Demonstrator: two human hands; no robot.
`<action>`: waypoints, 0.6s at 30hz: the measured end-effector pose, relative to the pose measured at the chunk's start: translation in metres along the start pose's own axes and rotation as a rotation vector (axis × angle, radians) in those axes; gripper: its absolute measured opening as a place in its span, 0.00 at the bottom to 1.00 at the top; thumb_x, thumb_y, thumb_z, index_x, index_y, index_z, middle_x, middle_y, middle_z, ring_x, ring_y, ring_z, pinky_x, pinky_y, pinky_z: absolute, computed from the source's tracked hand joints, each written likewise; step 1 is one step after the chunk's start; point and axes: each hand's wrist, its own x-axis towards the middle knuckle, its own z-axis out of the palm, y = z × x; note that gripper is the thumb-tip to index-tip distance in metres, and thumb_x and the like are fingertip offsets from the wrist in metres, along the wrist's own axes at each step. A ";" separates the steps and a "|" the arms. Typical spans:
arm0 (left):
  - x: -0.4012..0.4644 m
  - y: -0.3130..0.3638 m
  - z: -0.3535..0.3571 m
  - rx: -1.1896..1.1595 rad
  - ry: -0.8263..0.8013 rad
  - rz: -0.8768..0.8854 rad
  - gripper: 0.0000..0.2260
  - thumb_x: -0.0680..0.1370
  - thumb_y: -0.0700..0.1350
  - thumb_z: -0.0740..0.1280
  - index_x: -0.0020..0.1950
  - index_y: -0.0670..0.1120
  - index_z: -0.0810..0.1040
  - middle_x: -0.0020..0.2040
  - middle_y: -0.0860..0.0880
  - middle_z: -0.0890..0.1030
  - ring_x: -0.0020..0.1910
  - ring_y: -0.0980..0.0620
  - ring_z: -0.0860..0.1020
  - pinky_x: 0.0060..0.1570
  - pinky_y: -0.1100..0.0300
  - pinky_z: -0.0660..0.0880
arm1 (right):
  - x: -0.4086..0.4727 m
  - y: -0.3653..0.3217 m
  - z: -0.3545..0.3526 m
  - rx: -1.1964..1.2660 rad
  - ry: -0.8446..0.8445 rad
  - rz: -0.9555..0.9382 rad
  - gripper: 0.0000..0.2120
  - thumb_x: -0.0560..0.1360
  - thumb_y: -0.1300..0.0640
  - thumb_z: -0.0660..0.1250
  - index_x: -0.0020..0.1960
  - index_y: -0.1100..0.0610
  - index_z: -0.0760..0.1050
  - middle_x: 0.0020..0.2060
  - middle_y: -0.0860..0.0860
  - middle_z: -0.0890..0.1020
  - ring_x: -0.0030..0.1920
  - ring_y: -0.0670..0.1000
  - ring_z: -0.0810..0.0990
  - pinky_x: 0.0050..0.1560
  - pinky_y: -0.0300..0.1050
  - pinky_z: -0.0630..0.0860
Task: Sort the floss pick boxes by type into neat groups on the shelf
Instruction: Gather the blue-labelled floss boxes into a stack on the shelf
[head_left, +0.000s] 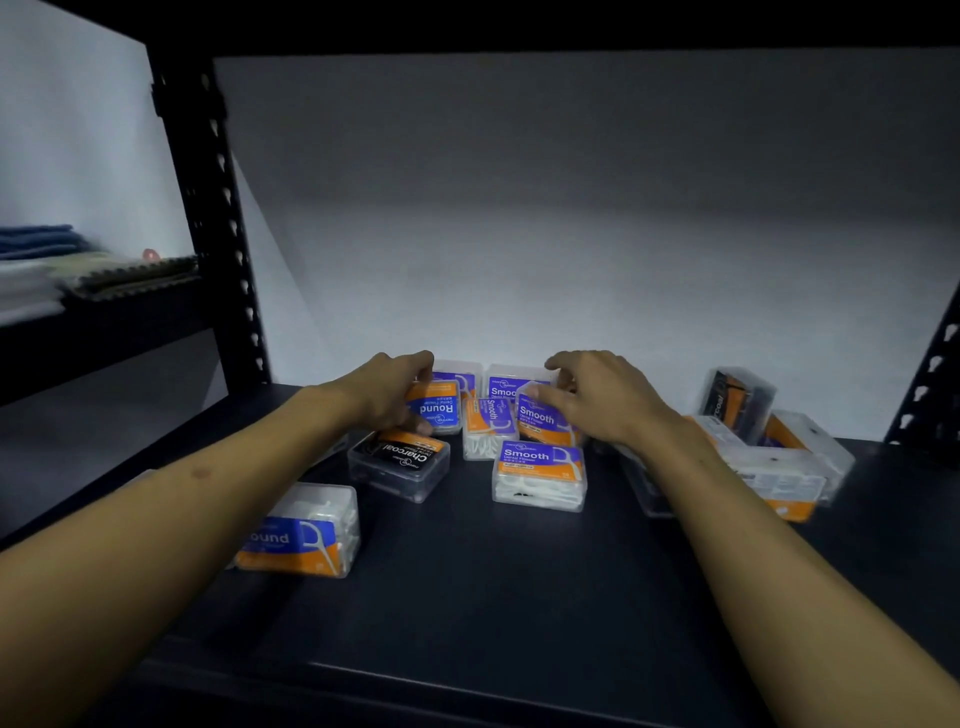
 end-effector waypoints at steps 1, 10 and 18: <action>0.000 0.000 -0.001 -0.003 0.001 0.003 0.25 0.70 0.51 0.79 0.59 0.49 0.69 0.53 0.51 0.75 0.50 0.48 0.74 0.46 0.56 0.70 | -0.001 -0.001 -0.001 0.000 0.024 -0.013 0.28 0.77 0.37 0.65 0.70 0.54 0.73 0.60 0.51 0.83 0.58 0.53 0.82 0.58 0.50 0.77; -0.010 -0.010 -0.015 0.045 0.123 0.029 0.29 0.65 0.51 0.81 0.62 0.50 0.75 0.53 0.46 0.81 0.50 0.45 0.78 0.49 0.56 0.73 | -0.010 -0.003 -0.011 -0.027 0.129 -0.118 0.21 0.81 0.41 0.60 0.65 0.55 0.76 0.58 0.52 0.83 0.56 0.52 0.82 0.55 0.49 0.78; -0.052 -0.045 -0.067 -0.027 0.309 -0.010 0.21 0.71 0.48 0.78 0.63 0.48 0.82 0.52 0.44 0.85 0.52 0.46 0.81 0.52 0.59 0.71 | -0.023 -0.059 0.005 -0.030 0.193 -0.384 0.14 0.82 0.51 0.61 0.63 0.56 0.78 0.55 0.53 0.83 0.57 0.57 0.77 0.57 0.52 0.71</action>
